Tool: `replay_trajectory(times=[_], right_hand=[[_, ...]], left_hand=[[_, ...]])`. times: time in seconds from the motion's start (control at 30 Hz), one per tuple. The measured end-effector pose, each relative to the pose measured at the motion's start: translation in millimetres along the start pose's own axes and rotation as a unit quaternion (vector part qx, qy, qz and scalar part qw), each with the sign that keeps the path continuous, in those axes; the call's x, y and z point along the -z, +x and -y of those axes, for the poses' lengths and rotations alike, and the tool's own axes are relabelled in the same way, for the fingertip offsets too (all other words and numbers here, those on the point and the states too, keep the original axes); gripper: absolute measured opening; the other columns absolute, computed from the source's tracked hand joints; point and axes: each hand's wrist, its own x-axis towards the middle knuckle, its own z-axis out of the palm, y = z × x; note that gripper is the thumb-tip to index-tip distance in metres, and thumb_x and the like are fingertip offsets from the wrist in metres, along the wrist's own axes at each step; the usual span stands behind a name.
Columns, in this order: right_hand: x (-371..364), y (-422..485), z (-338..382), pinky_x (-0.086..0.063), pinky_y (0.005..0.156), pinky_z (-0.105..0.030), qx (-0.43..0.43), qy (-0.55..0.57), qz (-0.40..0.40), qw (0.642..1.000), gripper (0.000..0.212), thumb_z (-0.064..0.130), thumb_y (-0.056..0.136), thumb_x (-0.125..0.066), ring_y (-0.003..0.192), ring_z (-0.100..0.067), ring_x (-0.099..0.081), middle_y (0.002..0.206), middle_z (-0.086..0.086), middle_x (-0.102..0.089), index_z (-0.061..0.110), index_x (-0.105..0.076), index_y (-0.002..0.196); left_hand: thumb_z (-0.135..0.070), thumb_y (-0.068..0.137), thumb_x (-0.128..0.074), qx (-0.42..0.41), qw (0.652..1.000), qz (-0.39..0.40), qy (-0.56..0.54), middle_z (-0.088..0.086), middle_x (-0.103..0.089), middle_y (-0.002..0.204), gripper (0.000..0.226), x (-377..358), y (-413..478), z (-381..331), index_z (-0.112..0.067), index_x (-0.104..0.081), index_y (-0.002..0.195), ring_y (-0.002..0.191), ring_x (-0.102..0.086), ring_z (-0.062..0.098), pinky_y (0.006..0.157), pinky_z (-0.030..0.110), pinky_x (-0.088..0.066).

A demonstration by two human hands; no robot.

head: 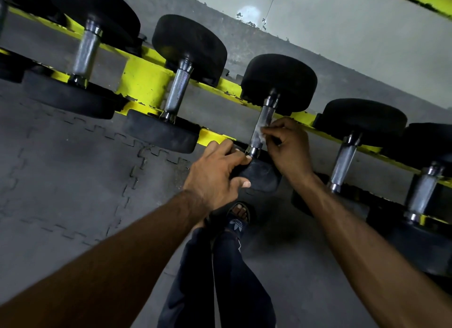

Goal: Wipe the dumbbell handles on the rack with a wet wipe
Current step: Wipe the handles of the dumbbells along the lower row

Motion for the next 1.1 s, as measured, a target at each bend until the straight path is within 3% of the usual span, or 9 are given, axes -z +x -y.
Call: replay_trajectory(times=[0.13,0.27,0.4,0.57,0.7,0.83,0.93,1.0,1.1], right_hand=[[8,4,-3,-0.042,0.082,-0.023,0.033,-0.055,0.115,0.991,0.025,0.023,0.091,-0.063,0.100,-0.014,-0.054,0.111,-0.001,-0.054,0.013,-0.068,0.114],[25,30,6,-0.049,0.073,-0.038,0.046,-0.097,0.180,0.978,0.062,0.062,0.086,-0.025,0.088,-0.020,-0.057,0.096,-0.003,-0.058,0.014,-0.062,0.101],[32,49,15,-0.037,0.066,-0.030,0.105,-0.135,0.107,0.979,0.037,0.042,0.099,-0.045,0.085,-0.019,-0.053,0.094,-0.006,-0.058,0.012,-0.066,0.096],[10,37,31,-0.046,0.067,-0.043,0.086,-0.162,0.294,0.938,0.015,0.031,0.093,-0.049,0.078,-0.029,-0.056,0.084,-0.007,-0.056,0.018,-0.049,0.087],[11,60,47,-0.038,0.067,-0.039,0.079,-0.222,0.220,0.946,0.005,0.017,0.090,-0.050,0.090,-0.034,-0.058,0.094,-0.012,-0.059,0.016,-0.055,0.089],[0,71,83,-0.044,0.070,-0.036,0.159,-0.470,0.350,0.795,0.016,0.013,0.092,-0.056,0.108,-0.034,-0.064,0.117,-0.009,-0.065,0.015,-0.066,0.105],[-4,78,98,-0.046,0.065,-0.032,0.182,-0.471,0.427,0.750,0.007,0.014,0.088,-0.063,0.104,-0.028,-0.067,0.114,-0.005,-0.069,0.020,-0.060,0.089],[1,86,97,-0.045,0.063,-0.031,0.194,-0.474,0.388,0.766,0.004,0.011,0.087,-0.064,0.101,-0.029,-0.069,0.110,-0.007,-0.070,0.014,-0.063,0.084],[8,89,76,-0.049,0.065,-0.035,0.212,-0.417,0.284,0.837,0.004,0.007,0.083,-0.064,0.086,-0.038,-0.065,0.093,-0.020,-0.068,0.004,-0.067,0.081]], left_hand=[[-0.043,0.072,-0.082,0.003,1.000,-0.002,-0.001,-0.006,-0.047,0.101,0.047,-1,0,0,-0.023,-0.066,0.111,0.094,-0.038,0.016,0.063,0.042,-0.052],[-0.042,0.072,-0.082,0.005,1.000,0.000,-0.004,-0.008,-0.046,0.101,0.046,-1,-1,-1,-0.024,-0.066,0.112,0.094,-0.033,0.012,0.063,0.041,-0.052],[-0.041,0.072,-0.083,0.007,1.000,-0.008,-0.005,-0.013,-0.038,0.099,0.048,-2,-2,-1,-0.024,-0.066,0.113,0.093,-0.030,0.010,0.064,0.041,-0.052],[-0.041,0.070,-0.083,0.002,1.000,-0.012,-0.003,-0.006,-0.046,0.103,0.048,-4,-1,0,-0.024,-0.066,0.111,0.094,-0.037,0.017,0.063,0.045,-0.053],[-0.041,0.072,-0.082,0.002,1.000,-0.015,-0.005,-0.006,-0.046,0.104,0.048,-6,-3,2,-0.024,-0.065,0.113,0.094,-0.032,0.012,0.063,0.044,-0.053],[-0.043,0.074,-0.080,0.006,1.000,0.005,-0.006,-0.005,-0.047,0.107,0.048,-5,-2,3,-0.025,-0.064,0.116,0.097,-0.035,0.014,0.066,0.046,-0.054],[-0.044,0.074,-0.081,0.000,1.000,0.013,-0.002,-0.006,-0.046,0.107,0.049,-3,-1,3,-0.026,-0.065,0.116,0.095,-0.032,0.011,0.068,0.047,-0.054],[-0.044,0.073,-0.082,0.002,1.000,0.007,-0.002,-0.006,-0.047,0.106,0.050,-3,-1,3,-0.026,-0.065,0.116,0.096,-0.036,0.014,0.067,0.047,-0.055],[-0.044,0.073,-0.082,0.002,1.000,0.005,-0.004,-0.005,-0.049,0.107,0.050,-4,-2,3,-0.026,-0.066,0.116,0.099,-0.040,0.017,0.067,0.047,-0.055]])
